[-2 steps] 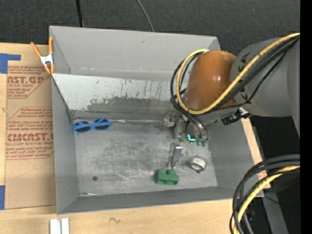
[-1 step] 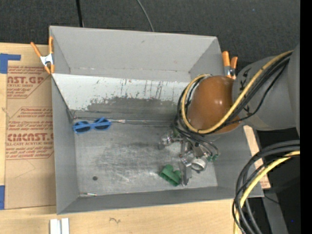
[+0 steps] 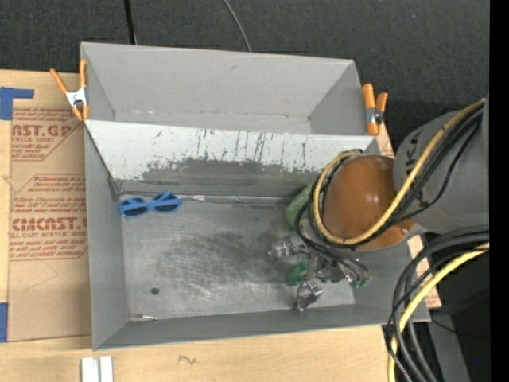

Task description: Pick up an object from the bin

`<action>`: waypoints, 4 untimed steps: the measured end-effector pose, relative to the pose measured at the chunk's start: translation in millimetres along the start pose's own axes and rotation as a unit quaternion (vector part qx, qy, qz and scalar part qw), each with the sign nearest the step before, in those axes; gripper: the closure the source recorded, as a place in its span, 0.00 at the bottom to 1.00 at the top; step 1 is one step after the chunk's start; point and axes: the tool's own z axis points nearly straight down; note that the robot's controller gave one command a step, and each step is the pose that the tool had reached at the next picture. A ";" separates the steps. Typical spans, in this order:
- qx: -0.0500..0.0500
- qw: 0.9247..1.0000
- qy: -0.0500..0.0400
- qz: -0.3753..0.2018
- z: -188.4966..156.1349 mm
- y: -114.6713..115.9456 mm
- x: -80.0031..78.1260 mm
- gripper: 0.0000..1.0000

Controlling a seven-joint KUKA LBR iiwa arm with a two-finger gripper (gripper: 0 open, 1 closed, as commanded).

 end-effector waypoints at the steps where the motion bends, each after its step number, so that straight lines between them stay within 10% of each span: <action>1: 0.000 1.000 0.011 0.009 -25.4 -60.4 2.3 0.00; 2: -0.003 0.999 0.012 0.042 6.5 -91.6 -19.7 0.00; 3: -0.002 0.999 0.009 -0.048 1.5 -77.4 16.5 0.00; 4: -0.003 0.999 0.010 -0.047 1.8 -77.0 16.9 1.00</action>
Offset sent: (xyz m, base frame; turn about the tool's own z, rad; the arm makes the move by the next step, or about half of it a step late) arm 0.0164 -0.0539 0.0242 0.0120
